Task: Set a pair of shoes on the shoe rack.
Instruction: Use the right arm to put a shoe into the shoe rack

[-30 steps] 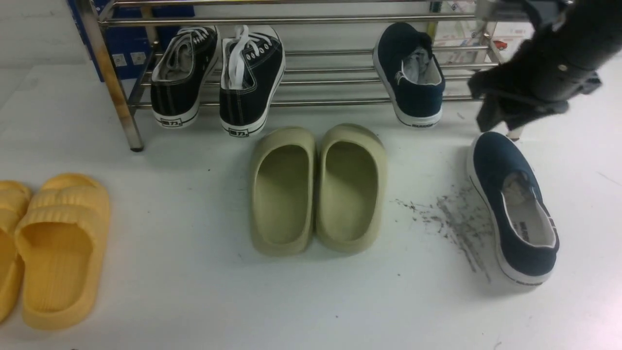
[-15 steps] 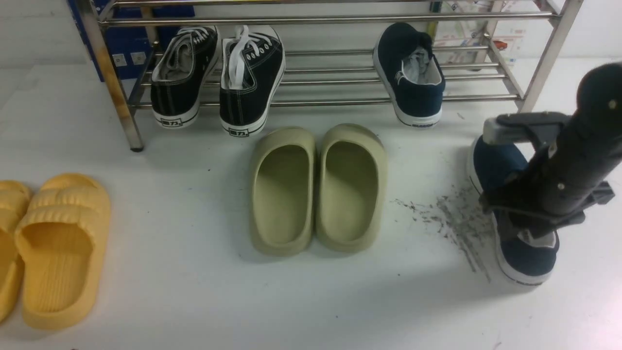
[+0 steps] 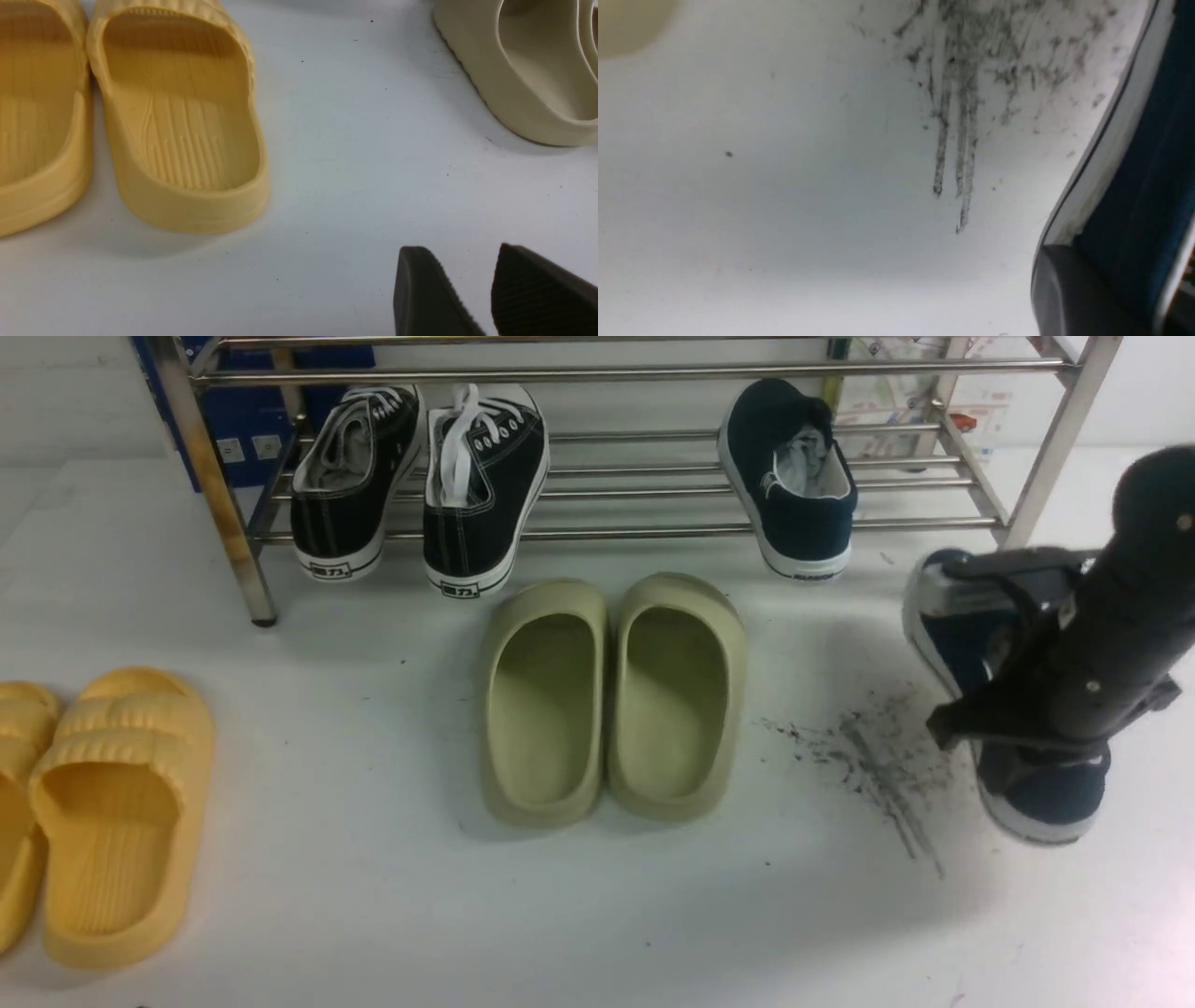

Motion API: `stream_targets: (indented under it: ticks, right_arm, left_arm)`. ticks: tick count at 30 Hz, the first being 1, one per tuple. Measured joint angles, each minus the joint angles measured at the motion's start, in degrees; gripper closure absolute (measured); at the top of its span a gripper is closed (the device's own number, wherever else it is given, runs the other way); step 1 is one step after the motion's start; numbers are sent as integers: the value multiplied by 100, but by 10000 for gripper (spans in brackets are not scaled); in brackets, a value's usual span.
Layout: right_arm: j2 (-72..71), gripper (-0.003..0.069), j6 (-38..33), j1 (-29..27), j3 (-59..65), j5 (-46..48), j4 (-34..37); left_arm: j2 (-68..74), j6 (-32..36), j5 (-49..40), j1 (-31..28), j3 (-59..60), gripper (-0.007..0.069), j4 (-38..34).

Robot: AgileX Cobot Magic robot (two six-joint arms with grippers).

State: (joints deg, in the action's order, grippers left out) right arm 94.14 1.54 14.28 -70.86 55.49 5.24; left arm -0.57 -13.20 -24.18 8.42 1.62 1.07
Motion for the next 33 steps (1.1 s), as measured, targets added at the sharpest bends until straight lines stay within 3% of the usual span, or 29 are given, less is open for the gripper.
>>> stream_targets:
  ticks: [11, 21, 33]
  right_arm:
    - [124, 620, -16, -72, -877, 109, -86]
    - [1195, 620, -661, -512, -1852, -5, 508]
    - [2324, 620, -720, -566, -3235, -217, 537]
  left_arm:
    - [0, 0, 0, 0, 0, 387, 0]
    - [0, 0, 0, 0, 0, 387, 0]
    - [0, 0, 0, 0, 0, 387, 0]
